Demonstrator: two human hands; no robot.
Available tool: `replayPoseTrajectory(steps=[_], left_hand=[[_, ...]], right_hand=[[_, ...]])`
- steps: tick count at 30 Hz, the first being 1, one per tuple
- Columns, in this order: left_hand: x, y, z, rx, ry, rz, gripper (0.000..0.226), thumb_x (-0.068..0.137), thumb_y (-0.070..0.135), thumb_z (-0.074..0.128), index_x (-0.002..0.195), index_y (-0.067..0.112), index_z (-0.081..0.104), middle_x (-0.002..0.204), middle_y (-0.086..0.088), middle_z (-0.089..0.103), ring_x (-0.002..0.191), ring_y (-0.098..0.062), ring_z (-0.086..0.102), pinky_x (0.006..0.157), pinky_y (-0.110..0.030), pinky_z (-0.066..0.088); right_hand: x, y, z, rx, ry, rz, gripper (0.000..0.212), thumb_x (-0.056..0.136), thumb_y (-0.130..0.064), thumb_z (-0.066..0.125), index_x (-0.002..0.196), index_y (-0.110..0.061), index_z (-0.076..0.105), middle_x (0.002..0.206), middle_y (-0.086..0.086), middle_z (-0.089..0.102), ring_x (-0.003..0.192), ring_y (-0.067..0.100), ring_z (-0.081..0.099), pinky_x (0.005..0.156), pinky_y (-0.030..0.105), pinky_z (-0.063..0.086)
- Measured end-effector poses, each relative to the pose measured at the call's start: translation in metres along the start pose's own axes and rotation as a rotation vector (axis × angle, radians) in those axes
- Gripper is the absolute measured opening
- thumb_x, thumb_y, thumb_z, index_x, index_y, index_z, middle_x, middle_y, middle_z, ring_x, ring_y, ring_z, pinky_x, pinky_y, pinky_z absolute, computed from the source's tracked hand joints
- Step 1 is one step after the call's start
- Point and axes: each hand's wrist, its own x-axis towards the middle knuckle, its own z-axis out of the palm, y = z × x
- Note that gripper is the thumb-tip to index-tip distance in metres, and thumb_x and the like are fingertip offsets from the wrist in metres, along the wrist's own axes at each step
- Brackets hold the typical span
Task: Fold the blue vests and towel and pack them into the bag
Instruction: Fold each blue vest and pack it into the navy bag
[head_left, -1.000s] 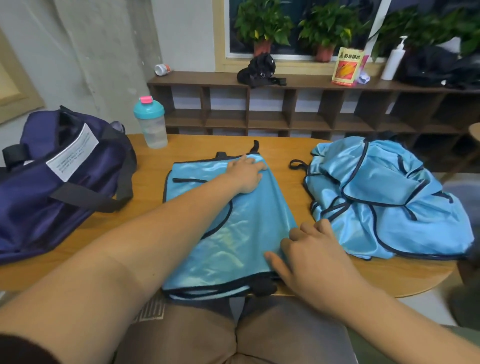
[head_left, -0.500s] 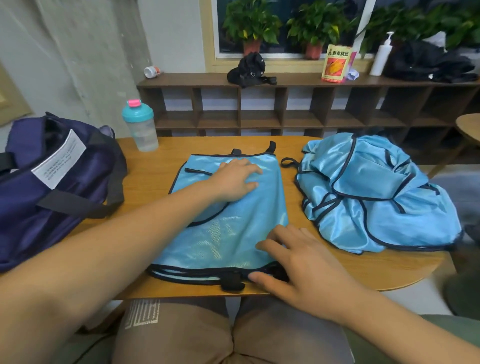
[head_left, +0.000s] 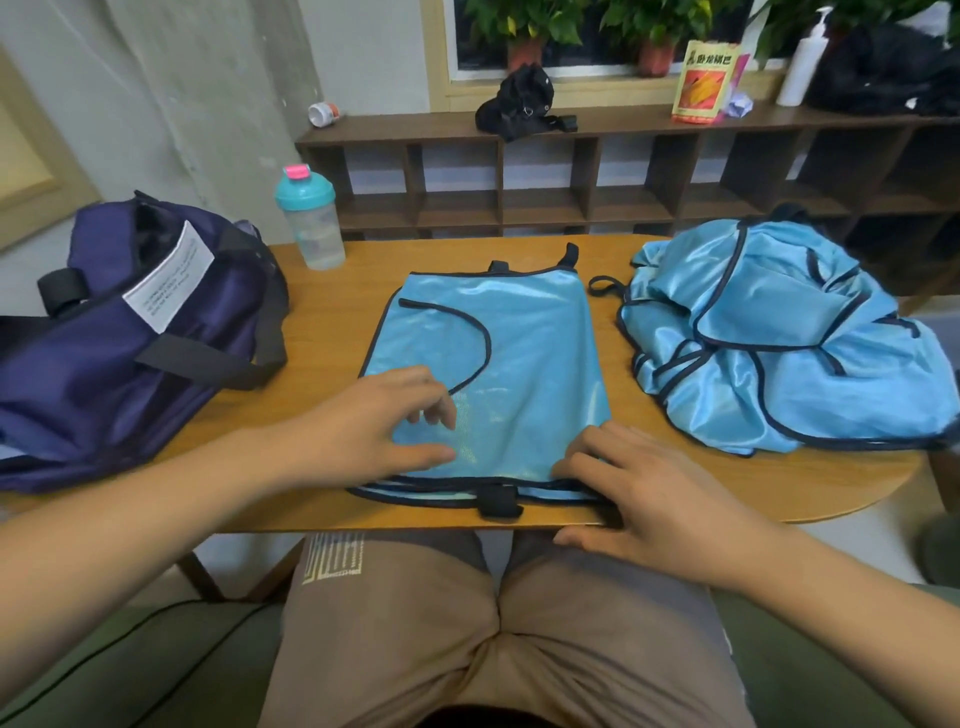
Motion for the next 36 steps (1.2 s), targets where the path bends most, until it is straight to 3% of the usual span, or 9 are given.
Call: replayPoseTrajectory(steps=[6,9,13,18,23,26,31,33,36], left_hand=[[-0.052,-0.001,0.022,0.093,-0.037,-0.026,0.053,0.082,0.078,0.071,0.120,0.045,0.053,0.113,0.024,0.045,0.108,-0.001,0.049,0.088,-0.018,0.044],[-0.064,0.003,0.032,0.130,-0.002,-0.010,0.049,0.083,0.065,0.078,0.121,0.043,0.053,0.114,0.022,0.044,0.108,0.000,0.046,0.089,-0.016,0.039],[-0.072,0.009,0.030,0.067,0.019,0.023,0.029,0.091,0.041,0.079,0.113,0.039,0.062,0.109,0.021,0.050,0.102,-0.003,0.054,0.083,-0.025,0.049],[-0.073,0.010,0.020,-0.034,0.022,0.040,0.012,0.095,0.028,0.077,0.105,0.033,0.071,0.100,0.020,0.062,0.093,-0.005,0.064,0.077,-0.028,0.052],[-0.073,0.010,0.008,-0.124,0.034,-0.039,0.012,0.093,0.026,0.080,0.100,0.035,0.076,0.092,0.020,0.072,0.083,-0.009,0.068,0.070,-0.026,0.050],[-0.075,0.012,0.001,-0.282,-0.023,-0.116,0.012,0.092,0.026,0.083,0.099,0.034,0.079,0.087,0.015,0.075,0.076,-0.009,0.068,0.067,-0.022,0.049],[-0.056,0.006,-0.028,-0.487,0.044,-0.200,0.015,0.088,0.020,0.082,0.102,0.019,0.080,0.087,-0.003,0.076,0.075,-0.008,0.067,0.070,-0.019,0.053],[-0.039,-0.005,-0.039,-0.566,0.133,-0.254,0.016,0.088,0.012,0.081,0.104,0.010,0.078,0.089,-0.010,0.076,0.078,-0.010,0.065,0.073,-0.014,0.051],[-0.008,-0.029,-0.053,-0.584,0.212,-0.333,0.018,0.091,0.015,0.081,0.108,0.011,0.077,0.093,-0.015,0.075,0.082,-0.010,0.064,0.081,-0.018,0.050]], right_hand=[[-0.005,-0.001,0.002,0.025,0.044,-0.029,0.047,0.100,-0.064,0.062,0.120,-0.022,0.067,0.113,-0.005,0.057,0.097,0.021,0.056,0.082,0.041,0.051],[-0.009,-0.005,0.005,0.011,0.055,-0.040,0.038,0.104,-0.057,0.060,0.114,-0.021,0.068,0.111,-0.003,0.058,0.096,0.023,0.056,0.080,0.043,0.051],[-0.011,-0.011,0.002,0.031,0.064,-0.070,0.030,0.108,-0.045,0.058,0.110,-0.018,0.069,0.107,-0.001,0.059,0.094,0.025,0.058,0.077,0.042,0.051],[-0.013,-0.012,-0.010,0.075,0.047,-0.074,0.019,0.107,-0.034,0.063,0.117,-0.019,0.068,0.103,-0.005,0.062,0.094,0.021,0.062,0.075,0.039,0.053],[-0.013,-0.012,-0.030,0.234,-0.096,0.085,0.046,0.088,-0.031,0.068,0.131,-0.040,0.055,0.108,-0.017,0.066,0.099,0.006,0.065,0.082,0.032,0.055],[-0.010,-0.015,-0.049,0.413,-0.128,0.180,0.052,0.084,-0.019,0.076,0.124,-0.043,0.055,0.107,-0.019,0.069,0.095,0.013,0.069,0.080,0.030,0.053],[0.022,0.005,-0.068,0.683,0.041,0.289,0.045,0.086,0.002,0.077,0.118,-0.026,0.063,0.102,-0.001,0.072,0.099,0.026,0.069,0.094,0.049,0.052],[0.043,0.022,-0.066,0.739,0.137,0.331,0.037,0.090,-0.002,0.078,0.117,-0.025,0.065,0.099,0.004,0.073,0.096,0.030,0.069,0.094,0.055,0.055],[0.081,0.050,-0.058,0.746,0.303,0.417,0.032,0.092,-0.015,0.080,0.114,-0.034,0.067,0.104,0.002,0.075,0.092,0.026,0.070,0.086,0.051,0.059]])
